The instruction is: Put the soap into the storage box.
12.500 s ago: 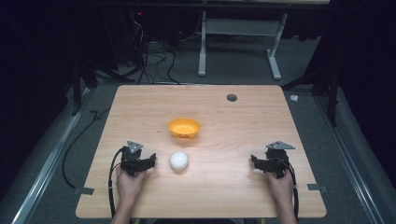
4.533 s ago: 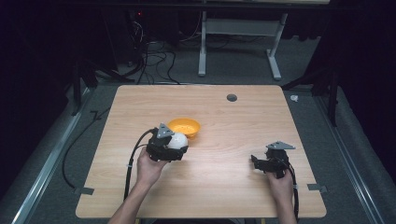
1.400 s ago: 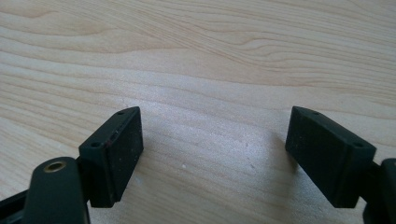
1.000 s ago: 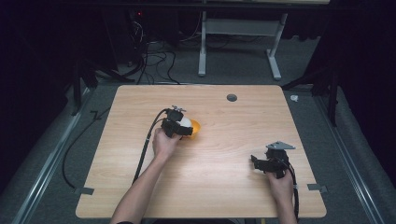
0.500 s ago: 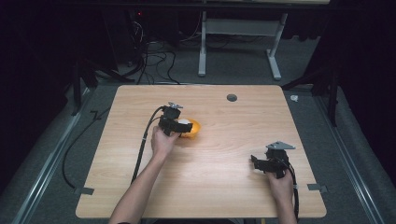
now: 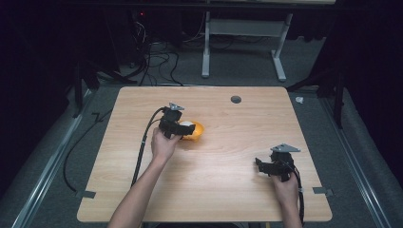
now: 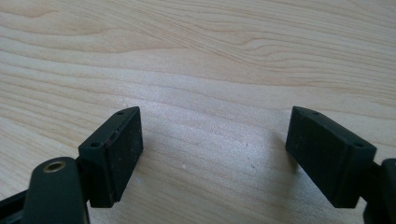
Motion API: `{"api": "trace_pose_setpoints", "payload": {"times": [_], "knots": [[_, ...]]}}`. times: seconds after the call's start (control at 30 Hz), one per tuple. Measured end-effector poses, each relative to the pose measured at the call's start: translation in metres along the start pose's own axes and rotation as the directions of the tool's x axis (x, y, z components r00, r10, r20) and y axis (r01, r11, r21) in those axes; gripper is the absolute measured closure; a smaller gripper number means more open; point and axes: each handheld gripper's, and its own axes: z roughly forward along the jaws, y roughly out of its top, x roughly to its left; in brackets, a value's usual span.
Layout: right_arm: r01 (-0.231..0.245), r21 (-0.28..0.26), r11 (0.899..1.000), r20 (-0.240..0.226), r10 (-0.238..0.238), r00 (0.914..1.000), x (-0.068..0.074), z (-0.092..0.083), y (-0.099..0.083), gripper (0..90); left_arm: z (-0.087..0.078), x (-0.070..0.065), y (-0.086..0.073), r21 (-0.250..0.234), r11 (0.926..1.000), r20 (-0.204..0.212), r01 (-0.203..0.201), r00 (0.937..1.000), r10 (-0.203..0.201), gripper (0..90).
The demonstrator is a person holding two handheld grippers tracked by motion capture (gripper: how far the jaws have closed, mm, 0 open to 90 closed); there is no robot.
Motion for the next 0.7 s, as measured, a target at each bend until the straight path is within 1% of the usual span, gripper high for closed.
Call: {"api": "trace_pose_setpoints", "payload": {"times": [0.13, 0.23, 0.43, 0.53, 0.7], "knots": [[0.0, 0.0, 1.0, -0.001, 0.0, 1.0, 0.0, 0.0, 0.0, 19.8, -0.004, 0.0, -0.001, -0.003, 1.0, 0.001, -0.003, 1.0, 0.003, 21.7], [0.0, 0.0, 1.0, -0.001, 0.0, 1.0, 0.0, 0.0, 0.0, 19.7, -0.008, 0.002, -0.003, -0.015, 0.9999, 0.001, 0.005, 1.0, -0.005, 21.9], [0.0, 0.0, 1.0, -0.001, 0.0, 1.0, 0.0, 0.0, 0.0, 19.7, -0.014, 0.003, -0.006, -0.028, 0.9996, -0.002, 0.009, 1.0, -0.009, 21.9], [0.0, 0.0, 1.0, -0.001, 0.0, 1.0, 0.0, 0.0, 0.0, 19.7, -0.019, 0.002, -0.007, -0.037, 0.9993, -0.004, 0.003, 1.0, -0.003, 22.1], [0.002, 0.0, 1.0, 0.001, -0.002, 1.0, 0.0, 0.0, 0.0, 19.7, -0.022, 0.002, -0.009, -0.035, 0.9994, -0.001, -0.004, 1.0, 0.004, 22.2]]}}
